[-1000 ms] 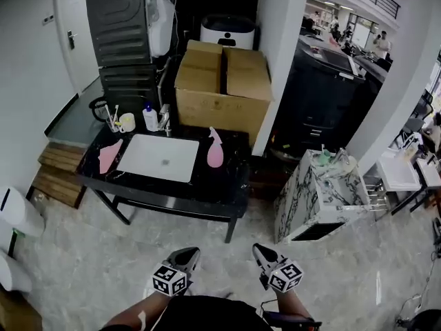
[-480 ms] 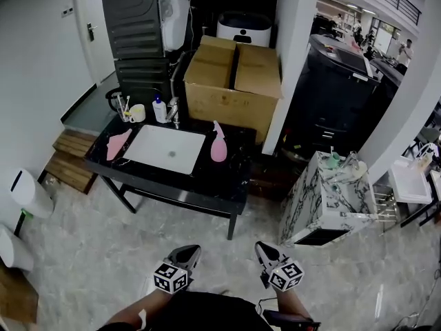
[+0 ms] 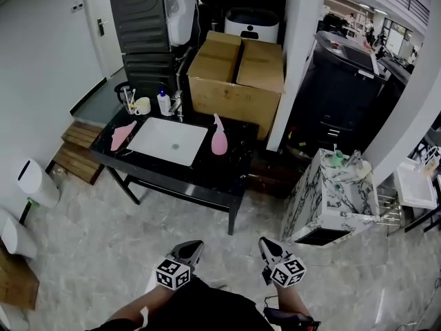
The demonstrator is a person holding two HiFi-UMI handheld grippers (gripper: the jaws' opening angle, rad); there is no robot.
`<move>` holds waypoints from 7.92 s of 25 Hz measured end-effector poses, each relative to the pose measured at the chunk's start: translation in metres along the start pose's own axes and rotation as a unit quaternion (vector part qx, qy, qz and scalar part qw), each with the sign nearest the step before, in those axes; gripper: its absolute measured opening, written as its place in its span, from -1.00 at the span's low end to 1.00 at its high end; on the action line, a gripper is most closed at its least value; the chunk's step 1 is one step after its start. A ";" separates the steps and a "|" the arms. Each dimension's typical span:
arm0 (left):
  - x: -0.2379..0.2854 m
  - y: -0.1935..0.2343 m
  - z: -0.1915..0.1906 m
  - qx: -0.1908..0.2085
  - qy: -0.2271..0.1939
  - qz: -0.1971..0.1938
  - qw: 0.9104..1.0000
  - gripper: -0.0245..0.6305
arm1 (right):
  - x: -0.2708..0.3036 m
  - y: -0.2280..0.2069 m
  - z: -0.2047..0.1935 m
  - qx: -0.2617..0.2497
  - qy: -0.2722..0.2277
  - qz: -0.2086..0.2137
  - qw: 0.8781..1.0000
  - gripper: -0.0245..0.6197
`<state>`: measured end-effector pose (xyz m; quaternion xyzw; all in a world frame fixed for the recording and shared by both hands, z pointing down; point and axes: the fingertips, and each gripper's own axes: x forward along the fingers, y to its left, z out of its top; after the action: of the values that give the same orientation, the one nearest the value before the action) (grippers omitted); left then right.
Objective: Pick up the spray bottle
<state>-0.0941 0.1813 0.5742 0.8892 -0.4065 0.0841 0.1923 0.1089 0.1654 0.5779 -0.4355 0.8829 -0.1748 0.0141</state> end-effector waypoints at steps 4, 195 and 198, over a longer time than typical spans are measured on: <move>-0.001 0.003 0.000 -0.002 -0.001 0.010 1.000 -0.90 | 0.001 -0.004 0.004 0.004 -0.003 0.003 1.000 -0.84; 0.159 0.240 0.218 -0.014 -0.116 0.261 0.958 -0.66 | 0.365 -0.110 0.118 -0.030 0.100 0.243 0.964 -0.84; 0.141 0.239 0.206 -0.018 -0.112 0.267 0.957 -0.66 | 0.363 -0.100 0.114 -0.033 0.100 0.248 0.963 -0.84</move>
<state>-0.1842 -0.1428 0.4950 0.7483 -0.6496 0.0253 0.1318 -0.0193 -0.2052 0.5488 -0.1831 0.9655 -0.1792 -0.0460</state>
